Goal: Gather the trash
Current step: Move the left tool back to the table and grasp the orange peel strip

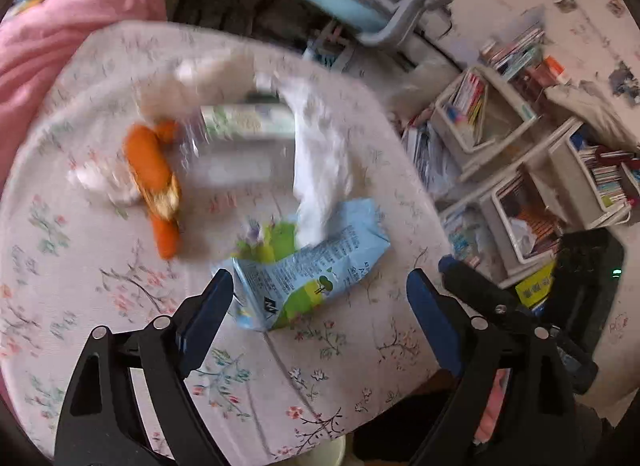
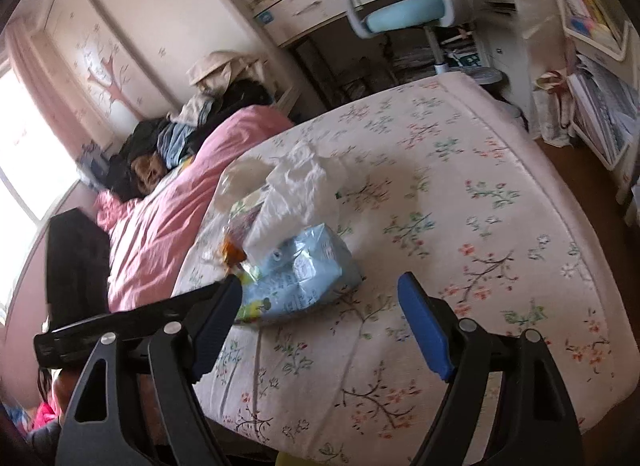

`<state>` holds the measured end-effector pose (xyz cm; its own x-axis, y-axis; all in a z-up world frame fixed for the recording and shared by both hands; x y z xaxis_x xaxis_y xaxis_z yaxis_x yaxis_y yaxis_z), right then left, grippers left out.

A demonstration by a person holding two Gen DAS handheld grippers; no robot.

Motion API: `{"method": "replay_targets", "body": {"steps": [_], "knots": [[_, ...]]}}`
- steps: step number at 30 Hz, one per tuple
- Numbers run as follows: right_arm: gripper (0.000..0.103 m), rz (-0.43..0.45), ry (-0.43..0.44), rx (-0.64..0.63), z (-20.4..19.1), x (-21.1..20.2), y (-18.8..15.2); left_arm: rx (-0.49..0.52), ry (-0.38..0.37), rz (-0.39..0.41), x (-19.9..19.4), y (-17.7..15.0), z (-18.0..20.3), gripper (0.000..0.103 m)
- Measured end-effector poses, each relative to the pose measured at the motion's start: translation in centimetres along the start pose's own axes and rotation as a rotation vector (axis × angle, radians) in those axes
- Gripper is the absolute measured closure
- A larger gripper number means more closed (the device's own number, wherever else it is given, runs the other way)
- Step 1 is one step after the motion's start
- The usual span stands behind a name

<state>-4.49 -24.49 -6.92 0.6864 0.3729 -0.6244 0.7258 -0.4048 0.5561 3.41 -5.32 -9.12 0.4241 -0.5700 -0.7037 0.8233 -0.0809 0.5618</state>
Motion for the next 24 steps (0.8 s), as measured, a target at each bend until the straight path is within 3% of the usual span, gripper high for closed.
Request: {"method": "replay_targets", "body": {"steps": [2,5,6,7,10,15,20,24], "knots": [[0.025,0.000,0.009,0.014,0.2,-0.2,0.0,-0.022,0.095,0.054,-1.6,0.7,-1.3,0.018],[0.024,-0.019,0.022,0.014,0.1,0.1,-0.2,-0.050,0.349,0.093,-2.9,1.5,-4.4,0.018],[0.024,-0.031,0.029,0.014,-0.1,0.3,-0.4,-0.058,0.402,0.080,-2.8,1.6,-5.1,0.020],[0.024,-0.037,0.034,0.015,0.0,0.4,-0.4,-0.069,0.444,0.062,-2.4,1.6,-6.0,0.029],[0.024,-0.052,0.050,0.017,-0.2,0.7,-0.5,-0.088,0.453,0.020,-0.9,2.0,-7.3,0.043],[0.023,-0.052,0.063,0.025,-0.3,0.8,-0.3,-0.023,0.488,0.028,0.8,4.1,-6.7,0.045],[0.022,-0.061,0.069,0.036,-0.2,1.1,-0.3,-0.011,0.482,-0.007,2.1,5.0,-7.2,0.068],[0.022,-0.066,0.076,0.042,-0.3,1.3,-0.1,0.042,0.489,-0.042,4.0,5.5,-6.6,0.070]]}}
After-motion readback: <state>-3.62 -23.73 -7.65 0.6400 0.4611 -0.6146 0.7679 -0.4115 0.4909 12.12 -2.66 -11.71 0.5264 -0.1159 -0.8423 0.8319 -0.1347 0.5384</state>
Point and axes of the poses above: each gripper's, at about its wrist camera, not at the fingertips, and x roughly the way its jaws point, z to its right, y to its top, the point moved 4 cm from there along x, roughly the way its jaws point, and after that the axes turned 6 degrees about x, right-handed, at the moved point
